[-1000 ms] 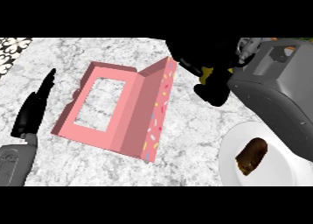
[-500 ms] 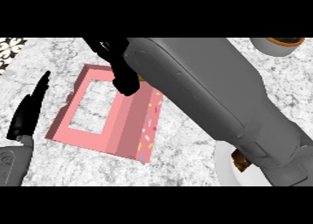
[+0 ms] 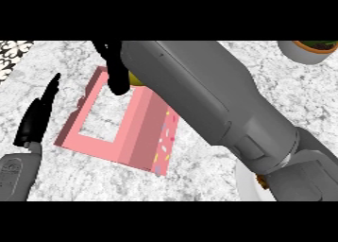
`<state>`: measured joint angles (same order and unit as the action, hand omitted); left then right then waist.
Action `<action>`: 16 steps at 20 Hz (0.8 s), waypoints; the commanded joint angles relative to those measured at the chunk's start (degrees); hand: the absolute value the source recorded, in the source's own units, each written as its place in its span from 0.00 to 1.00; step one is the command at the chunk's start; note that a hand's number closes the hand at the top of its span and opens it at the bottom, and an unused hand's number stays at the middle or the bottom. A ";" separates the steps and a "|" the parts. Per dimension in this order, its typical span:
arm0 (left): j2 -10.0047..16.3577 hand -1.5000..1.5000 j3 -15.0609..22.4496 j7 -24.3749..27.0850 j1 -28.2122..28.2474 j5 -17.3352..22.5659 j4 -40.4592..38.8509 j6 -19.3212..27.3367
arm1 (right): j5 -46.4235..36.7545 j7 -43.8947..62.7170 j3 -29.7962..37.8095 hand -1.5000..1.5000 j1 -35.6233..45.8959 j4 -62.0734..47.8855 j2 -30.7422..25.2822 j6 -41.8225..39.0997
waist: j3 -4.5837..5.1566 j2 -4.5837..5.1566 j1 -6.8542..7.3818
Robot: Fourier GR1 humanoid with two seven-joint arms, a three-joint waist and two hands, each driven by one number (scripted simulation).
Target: Pick the lemon from the plate and place it in the cardboard box
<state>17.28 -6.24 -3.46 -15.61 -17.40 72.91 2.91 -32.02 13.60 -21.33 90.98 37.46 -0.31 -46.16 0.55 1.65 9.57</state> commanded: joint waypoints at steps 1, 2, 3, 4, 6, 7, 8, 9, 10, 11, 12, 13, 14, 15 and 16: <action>-0.72 0.50 1.33 -1.77 -1.48 -0.12 0.67 -1.05 | 5.63 2.62 -4.00 1.00 -0.95 -4.69 0.29 4.36 | -0.02 0.10 1.66; -1.09 0.50 1.33 -0.74 -1.63 -0.06 0.20 -0.73 | 6.50 2.59 -4.17 1.00 -0.48 -5.98 0.29 4.46 | 0.03 0.41 1.79; -0.45 0.50 0.58 0.33 -1.36 0.47 -0.29 -1.05 | 7.38 3.14 -5.47 1.00 -1.14 -6.01 0.30 5.60 | 0.07 0.49 2.42; 0.32 0.50 0.75 -0.44 -2.32 -0.05 -0.39 -1.45 | 8.41 2.93 -6.33 1.00 -2.13 -6.22 0.30 6.68 | 0.04 0.65 2.63; -1.15 0.50 2.00 -1.93 -4.48 -0.88 0.07 -0.63 | 9.82 4.49 -8.57 1.00 -1.92 -6.69 0.30 7.26 | 0.04 0.70 3.03; -1.00 0.50 2.02 0.14 -1.46 -0.20 0.96 -1.38 | 10.44 4.70 -9.61 1.00 -3.17 -6.88 0.30 8.53 | 0.02 0.48 3.72; -0.55 0.50 1.25 -0.41 -2.68 -0.56 -0.65 -0.72 | 10.77 4.26 -10.56 1.00 -2.76 -7.26 0.30 8.67 | -0.01 0.75 2.64; -0.87 0.50 1.60 -1.68 -3.94 -0.38 -0.04 -1.12 | 11.26 4.92 -12.01 1.00 -3.60 -7.33 0.30 8.88 | 0.02 0.91 3.74; -0.52 0.50 1.29 1.19 -2.28 -0.60 -1.08 -0.65 | 11.59 5.15 -13.69 1.00 -5.09 -6.47 0.30 10.47 | 0.08 0.97 3.84; -2.43 0.50 3.06 -0.65 -3.05 -1.34 0.44 -0.09 | 10.41 4.20 -15.39 1.00 -6.12 -7.46 0.30 11.30 | -0.03 1.17 3.73; -1.98 0.50 2.58 -1.02 -3.92 -0.98 -0.14 -0.54 | 11.13 5.58 -17.24 1.00 -5.38 -6.13 0.30 10.77 | -0.01 0.86 3.80; -2.42 0.50 2.96 -1.22 -3.13 -1.63 -0.58 0.07 | 10.54 6.72 -18.73 1.00 -7.65 -5.48 0.30 14.70 | -0.04 0.91 3.79; -1.42 0.50 1.98 -2.16 -4.89 -0.89 -0.66 -0.71 | 10.91 7.23 -18.93 1.00 -7.45 -6.10 0.31 15.54 | -0.06 1.10 3.80; -0.74 0.50 1.84 0.10 -2.62 -0.16 -0.94 -1.96 | 12.30 9.44 -18.71 1.00 -8.70 -7.57 0.31 15.16 | 0.02 1.04 4.23; -1.56 0.50 2.24 -0.95 -3.89 -0.89 -0.78 -0.83 | 13.07 10.58 -19.72 0.00 -10.59 -7.81 0.31 15.42 | -0.03 1.07 3.81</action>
<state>15.91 -4.16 -4.26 -18.94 -18.15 72.40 2.05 -20.77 20.84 -37.91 83.87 30.69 0.00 -33.20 0.54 2.59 13.26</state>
